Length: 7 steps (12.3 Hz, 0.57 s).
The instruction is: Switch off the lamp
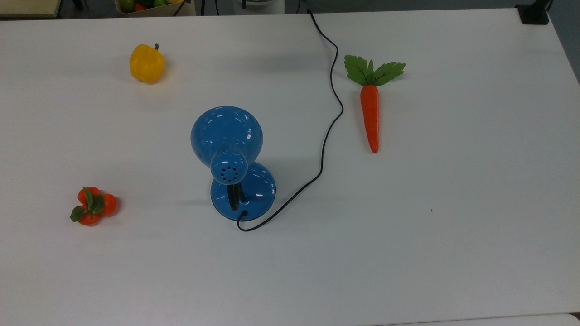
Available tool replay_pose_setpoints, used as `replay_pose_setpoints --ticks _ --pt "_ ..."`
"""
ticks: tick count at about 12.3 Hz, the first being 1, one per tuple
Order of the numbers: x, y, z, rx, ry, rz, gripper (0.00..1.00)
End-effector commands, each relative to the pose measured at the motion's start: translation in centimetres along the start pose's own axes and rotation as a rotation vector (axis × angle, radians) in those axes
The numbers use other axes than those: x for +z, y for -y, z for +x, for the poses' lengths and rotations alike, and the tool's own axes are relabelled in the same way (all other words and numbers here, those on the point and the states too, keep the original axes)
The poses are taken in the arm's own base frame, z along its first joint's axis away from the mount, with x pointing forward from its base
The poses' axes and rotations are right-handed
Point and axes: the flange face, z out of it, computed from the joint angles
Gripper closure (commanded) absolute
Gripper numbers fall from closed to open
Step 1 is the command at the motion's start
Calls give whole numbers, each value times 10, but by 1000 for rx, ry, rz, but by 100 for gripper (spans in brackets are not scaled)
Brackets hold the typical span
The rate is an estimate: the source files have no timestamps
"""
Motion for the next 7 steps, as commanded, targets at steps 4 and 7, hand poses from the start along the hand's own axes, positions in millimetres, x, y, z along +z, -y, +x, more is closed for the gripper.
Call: replay_pose_setpoints --ticks 4,7 --pt "-5 -5 0 30 -5 17 0" --pt "-5 -7 -1 34 -3 17 0"
